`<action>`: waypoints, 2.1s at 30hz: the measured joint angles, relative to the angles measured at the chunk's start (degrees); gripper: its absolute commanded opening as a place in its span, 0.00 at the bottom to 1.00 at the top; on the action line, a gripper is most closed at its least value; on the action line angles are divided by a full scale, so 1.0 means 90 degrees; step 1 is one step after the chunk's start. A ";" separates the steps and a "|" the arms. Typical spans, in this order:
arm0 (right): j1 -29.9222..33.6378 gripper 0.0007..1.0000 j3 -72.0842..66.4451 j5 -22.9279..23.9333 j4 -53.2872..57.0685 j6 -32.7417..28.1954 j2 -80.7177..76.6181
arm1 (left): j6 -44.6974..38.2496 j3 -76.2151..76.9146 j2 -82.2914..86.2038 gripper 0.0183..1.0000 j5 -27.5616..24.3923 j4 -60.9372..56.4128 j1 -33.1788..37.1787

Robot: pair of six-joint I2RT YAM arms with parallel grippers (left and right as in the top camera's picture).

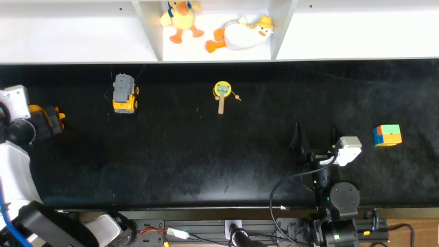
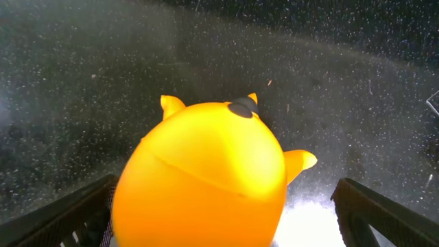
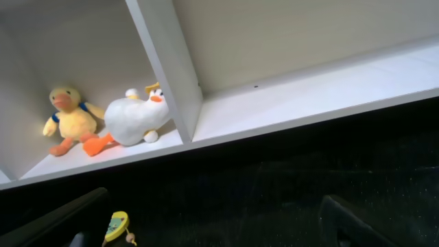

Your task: Store Toys

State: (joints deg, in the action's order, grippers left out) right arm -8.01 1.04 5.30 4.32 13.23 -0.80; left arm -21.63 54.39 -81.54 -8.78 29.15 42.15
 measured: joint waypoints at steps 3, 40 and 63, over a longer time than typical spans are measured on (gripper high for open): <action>0.0000 1.00 0.0000 -0.0002 0.0002 0.0005 0.0000 | -0.0002 -0.0007 -0.0114 0.99 -0.0005 -0.0126 0.0000; 0.0000 1.00 0.0000 0.0002 0.0000 0.0002 0.0000 | 0.0376 0.0039 0.0845 0.21 -0.1044 -0.0962 -0.0117; -0.0002 1.00 0.0000 0.0002 0.0002 0.0005 0.0000 | 0.2091 0.0352 -0.0554 0.19 -0.0867 -0.3313 -0.1331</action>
State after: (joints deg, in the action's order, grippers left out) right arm -8.03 1.04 5.32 4.34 13.28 -0.80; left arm -2.81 57.56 -86.52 -16.58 -0.67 30.17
